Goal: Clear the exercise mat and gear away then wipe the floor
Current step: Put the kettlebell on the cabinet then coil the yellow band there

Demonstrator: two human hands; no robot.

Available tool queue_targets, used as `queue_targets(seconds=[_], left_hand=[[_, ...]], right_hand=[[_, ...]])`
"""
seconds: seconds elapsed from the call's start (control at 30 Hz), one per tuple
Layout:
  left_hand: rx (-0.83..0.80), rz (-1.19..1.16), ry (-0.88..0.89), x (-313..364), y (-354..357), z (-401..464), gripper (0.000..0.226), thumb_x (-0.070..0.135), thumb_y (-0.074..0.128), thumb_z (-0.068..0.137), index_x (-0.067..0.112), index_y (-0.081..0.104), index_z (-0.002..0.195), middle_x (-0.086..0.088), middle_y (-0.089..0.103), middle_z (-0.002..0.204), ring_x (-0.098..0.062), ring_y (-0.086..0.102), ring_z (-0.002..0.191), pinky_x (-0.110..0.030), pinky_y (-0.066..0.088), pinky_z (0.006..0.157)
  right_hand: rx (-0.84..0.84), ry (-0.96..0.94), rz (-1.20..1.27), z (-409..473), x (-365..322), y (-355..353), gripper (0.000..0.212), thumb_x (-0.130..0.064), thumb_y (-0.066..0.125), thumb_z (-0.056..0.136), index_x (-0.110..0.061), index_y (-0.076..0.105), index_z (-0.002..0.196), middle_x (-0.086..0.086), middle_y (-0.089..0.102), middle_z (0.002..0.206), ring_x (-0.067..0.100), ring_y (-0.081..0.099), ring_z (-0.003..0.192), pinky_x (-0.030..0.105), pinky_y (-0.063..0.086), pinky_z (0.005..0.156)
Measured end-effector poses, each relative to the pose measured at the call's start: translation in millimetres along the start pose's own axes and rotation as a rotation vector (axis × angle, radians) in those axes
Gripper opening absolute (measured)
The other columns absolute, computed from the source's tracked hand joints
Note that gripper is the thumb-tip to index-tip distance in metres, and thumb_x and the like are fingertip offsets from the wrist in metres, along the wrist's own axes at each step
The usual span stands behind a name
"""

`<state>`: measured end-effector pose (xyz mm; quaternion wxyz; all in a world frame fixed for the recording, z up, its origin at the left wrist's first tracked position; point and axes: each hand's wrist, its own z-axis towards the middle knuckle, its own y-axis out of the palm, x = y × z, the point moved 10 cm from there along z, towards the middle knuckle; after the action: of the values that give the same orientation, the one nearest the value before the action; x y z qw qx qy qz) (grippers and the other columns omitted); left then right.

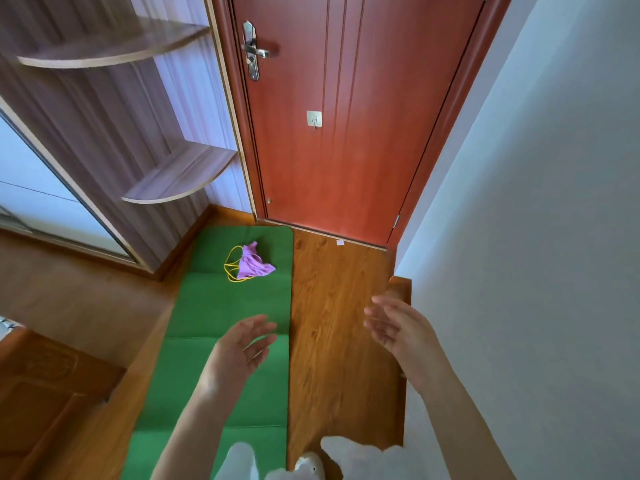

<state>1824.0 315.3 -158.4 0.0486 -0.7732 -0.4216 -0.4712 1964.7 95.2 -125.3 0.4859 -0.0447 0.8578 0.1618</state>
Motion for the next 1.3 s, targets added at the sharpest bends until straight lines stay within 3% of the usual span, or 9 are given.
queue_targets(seconds=[0.13,0.27,0.43,0.53,0.73,0.87,0.97,1.13,1.3], left_hand=[[0.075,0.034,-0.001,12.2,-3.8,36.0,0.028,0.011,0.032,0.098,0.012,0.059,0.093,0.004,0.073,0.072,-0.015,0.062,0.077,-0.027,0.042,0.068],[0.144,0.117,0.028,24.4,4.1,77.9,0.024,0.009,0.037,0.096,0.013,0.060,0.092,0.003,0.072,0.075,-0.010,0.065,0.068,-0.027,0.041,0.066],[0.194,-0.045,-0.006,43.8,31.7,144.4,0.028,0.010,0.032,0.097,0.013,0.060,0.094,0.001,0.071,0.080,-0.017,0.059,0.082,-0.027,0.041,0.070],[0.232,-0.103,0.030,68.1,48.3,180.9,0.031,0.003,0.029,0.097,0.013,0.058,0.094,0.003,0.073,0.075,-0.018,0.058,0.085,-0.026,0.041,0.071],[0.330,-0.175,0.068,105.6,78.0,243.0,0.032,0.005,0.026,0.097,0.015,0.057,0.094,-0.006,0.062,0.097,-0.017,0.057,0.088,-0.025,0.040,0.073],[0.386,-0.203,0.047,116.5,81.4,264.1,0.033,0.003,0.025,0.097,0.015,0.056,0.093,-0.002,0.067,0.088,-0.016,0.060,0.083,-0.024,0.040,0.072],[0.433,-0.255,0.035,118.7,70.6,275.7,0.032,0.005,0.026,0.097,0.014,0.057,0.093,0.004,0.073,0.072,-0.008,0.068,0.065,-0.025,0.040,0.071],[0.506,-0.266,-0.015,117.9,45.6,302.2,0.029,0.007,0.030,0.097,0.013,0.058,0.095,0.005,0.073,0.071,-0.005,0.068,0.060,-0.023,0.045,0.069],[0.563,-0.237,-0.039,136.0,28.7,356.6,0.026,0.006,0.032,0.097,0.014,0.057,0.093,0.008,0.072,0.066,-0.003,0.066,0.057,-0.023,0.041,0.069]], right_hand=[[0.050,0.017,0.020,47.0,-14.8,1.5,0.017,-0.014,0.051,0.095,-0.010,0.066,0.102,0.004,0.071,0.090,0.021,0.068,0.089,0.026,0.053,0.072],[-0.014,0.050,0.007,103.5,-34.6,16.3,0.016,-0.011,0.052,0.093,-0.011,0.066,0.103,0.004,0.071,0.087,0.018,0.068,0.080,0.026,0.052,0.072],[-0.103,0.067,-0.104,192.9,-69.6,37.3,0.019,-0.010,0.050,0.095,-0.009,0.064,0.108,0.007,0.071,0.094,0.016,0.069,0.082,0.024,0.055,0.073],[-0.133,0.077,-0.126,247.1,-99.4,48.5,0.017,-0.008,0.050,0.095,-0.007,0.064,0.103,0.002,0.072,0.082,0.014,0.068,0.074,0.025,0.052,0.071],[-0.173,0.143,-0.149,344.9,-147.6,68.4,0.014,-0.004,0.052,0.092,-0.011,0.064,0.089,0.003,0.069,0.078,0.013,0.065,0.064,0.023,0.048,0.062],[-0.264,0.169,-0.154,391.5,-157.6,96.3,0.019,-0.005,0.047,0.094,-0.014,0.062,0.088,0.001,0.068,0.076,0.010,0.064,0.061,0.023,0.045,0.061],[-0.331,0.210,-0.178,419.5,-150.3,120.0,0.021,-0.004,0.045,0.095,-0.014,0.063,0.090,0.001,0.069,0.077,0.009,0.066,0.060,0.021,0.048,0.058],[-0.394,0.244,-0.234,466.1,-140.8,162.4,0.022,-0.002,0.042,0.095,-0.012,0.063,0.094,0.002,0.070,0.079,0.013,0.065,0.066,0.024,0.047,0.064],[-0.433,0.288,-0.305,516.9,-144.0,209.5,0.025,-0.002,0.040,0.096,-0.014,0.061,0.090,-0.006,0.071,0.066,0.006,0.065,0.055,0.015,0.048,0.053]])
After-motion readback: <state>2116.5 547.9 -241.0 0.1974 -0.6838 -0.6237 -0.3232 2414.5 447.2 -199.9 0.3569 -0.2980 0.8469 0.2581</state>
